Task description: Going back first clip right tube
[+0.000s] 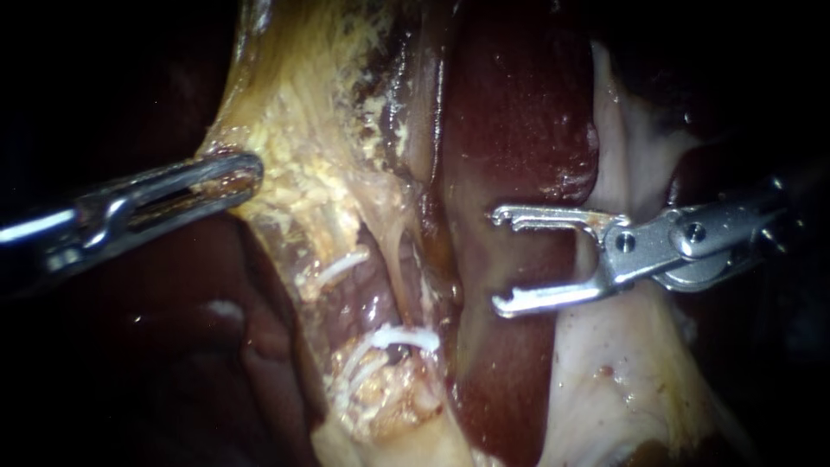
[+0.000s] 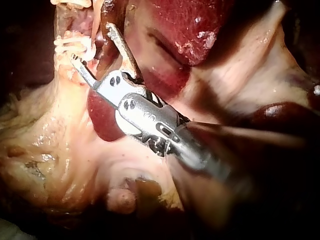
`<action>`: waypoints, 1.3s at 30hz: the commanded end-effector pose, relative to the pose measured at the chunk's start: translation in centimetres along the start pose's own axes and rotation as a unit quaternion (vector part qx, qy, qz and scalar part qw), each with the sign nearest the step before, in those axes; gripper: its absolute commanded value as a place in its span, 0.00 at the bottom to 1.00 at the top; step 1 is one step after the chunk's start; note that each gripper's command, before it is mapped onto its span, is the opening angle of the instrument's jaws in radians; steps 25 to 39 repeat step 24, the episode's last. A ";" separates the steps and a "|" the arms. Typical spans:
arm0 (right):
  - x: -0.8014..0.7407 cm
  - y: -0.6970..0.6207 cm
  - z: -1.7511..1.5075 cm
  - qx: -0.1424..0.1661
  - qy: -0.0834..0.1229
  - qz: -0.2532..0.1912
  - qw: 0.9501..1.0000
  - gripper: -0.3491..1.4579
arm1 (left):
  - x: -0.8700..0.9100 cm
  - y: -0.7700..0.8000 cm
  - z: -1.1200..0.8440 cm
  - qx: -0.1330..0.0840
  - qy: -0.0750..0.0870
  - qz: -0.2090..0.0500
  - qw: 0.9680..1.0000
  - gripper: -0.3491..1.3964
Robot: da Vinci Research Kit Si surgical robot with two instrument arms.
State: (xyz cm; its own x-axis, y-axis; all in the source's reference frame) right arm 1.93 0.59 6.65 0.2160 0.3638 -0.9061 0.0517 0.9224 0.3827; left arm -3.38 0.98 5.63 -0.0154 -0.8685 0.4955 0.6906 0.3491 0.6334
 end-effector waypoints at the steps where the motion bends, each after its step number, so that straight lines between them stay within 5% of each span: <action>1: -0.01 0.00 -0.01 0.000 0.000 -0.001 1.000 0.52 | 0.06 0.03 0.07 -0.002 0.006 0.002 1.000 0.00; 7: -0.01 -0.01 -0.04 0.002 0.000 -0.001 1.000 0.52 | 0.38 0.20 0.59 -0.004 0.032 0.013 0.999 0.00; 15: 0.02 -0.02 -0.08 0.003 0.000 0.000 1.000 0.52 | 0.38 0.03 0.94 0.005 0.033 0.019 0.999 0.00; 39: 0.05 -0.02 -0.08 0.002 0.003 -0.002 1.000 0.52 | 0.38 -0.01 0.97 0.008 0.034 0.022 0.999 0.00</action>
